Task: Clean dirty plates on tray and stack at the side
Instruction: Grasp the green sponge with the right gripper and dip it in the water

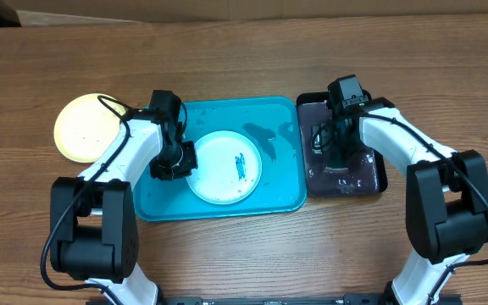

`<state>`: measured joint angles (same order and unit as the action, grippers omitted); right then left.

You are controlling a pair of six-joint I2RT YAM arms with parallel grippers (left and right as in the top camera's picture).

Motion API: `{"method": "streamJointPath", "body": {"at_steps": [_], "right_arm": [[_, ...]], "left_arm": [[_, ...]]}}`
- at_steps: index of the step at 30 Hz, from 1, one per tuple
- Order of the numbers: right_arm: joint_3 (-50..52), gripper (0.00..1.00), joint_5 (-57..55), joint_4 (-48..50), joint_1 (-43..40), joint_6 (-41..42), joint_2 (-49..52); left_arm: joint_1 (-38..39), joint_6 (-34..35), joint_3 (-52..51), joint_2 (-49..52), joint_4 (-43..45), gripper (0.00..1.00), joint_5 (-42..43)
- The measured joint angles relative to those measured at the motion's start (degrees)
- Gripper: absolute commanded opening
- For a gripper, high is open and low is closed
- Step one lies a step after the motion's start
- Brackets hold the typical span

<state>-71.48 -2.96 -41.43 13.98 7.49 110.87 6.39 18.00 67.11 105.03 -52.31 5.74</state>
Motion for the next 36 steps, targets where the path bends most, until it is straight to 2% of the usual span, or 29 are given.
{"method": "streamJointPath", "body": {"at_steps": [1, 3, 4, 5, 6, 7, 8, 13, 15, 19, 23, 27, 33, 36], "right_arm": [[-0.22, 0.66, 0.04, 0.48, -0.02, 0.09, 0.0], [-0.52, 0.23, -0.02, 0.96, -0.02, 0.02, 0.0], [-0.61, 0.17, -0.04, 1.33, -0.02, 0.0, 0.0], [-0.63, 0.19, 0.0, 1.44, 0.0, -0.04, 0.0], [-0.63, 0.45, -0.02, 1.49, 0.0, -0.02, 0.0], [-0.63, 0.79, 0.02, 1.53, -0.02, 0.09, 0.0], [-0.63, 0.94, -0.02, 1.62, -0.02, 0.17, 0.0], [-3.45, 0.94, -0.02, -2.97, -0.02, 0.0, 0.11], [-5.95, 0.91, -0.02, -6.64, 0.0, -0.02, 0.11], [-8.48, 0.75, 0.0, -11.87, -0.02, 0.2, 0.11], [-8.52, 0.64, 0.13, -16.41, 0.0, 0.11, 0.11], [-7.54, 0.58, 1.49, -14.93, -0.02, 0.13, 0.11], [-4.52, 0.58, 3.02, -12.37, 0.0, 0.02, 0.15], [-4.15, 0.53, 3.52, -11.67, 0.0, -0.07, 0.15]], "left_arm": [[0.0, 0.0, 0.0, 0.0, 0.0, 0.18, 0.0], [0.0, 0.0, 0.0, 0.0, 0.0, 0.18, 0.02], [0.02, 0.0, 0.0, 0.0, 0.0, 0.18, 0.0], [0.0, 0.0, 0.0, 0.0, -0.02, 0.18, 0.02], [0.0, 0.0, 0.0, 0.0, 0.0, 0.18, 0.0], [0.02, 0.0, 0.0, 0.0, 0.0, 0.18, 0.0], [0.0, 0.0, 0.0, 0.0, 0.0, 0.18, 0.0], [0.0, 0.0, 0.0, 0.0, 0.0, 0.18, 0.0], [0.0, 0.0, 0.0, 0.0, 0.0, 0.18, 0.0], [0.0, 0.0, 0.0, 0.0, -0.02, 0.18, 0.02], [0.0, 0.0, 0.0, 0.0, 0.0, 0.19, 0.02], [0.0, 0.0, 0.0, 0.0, 0.11, 0.19, 0.0], [0.0, 0.0, 0.0, 0.0, 0.24, 0.19, 0.0], [0.0, 0.0, 0.0, 0.0, 0.22, 0.19, 0.02]]}}
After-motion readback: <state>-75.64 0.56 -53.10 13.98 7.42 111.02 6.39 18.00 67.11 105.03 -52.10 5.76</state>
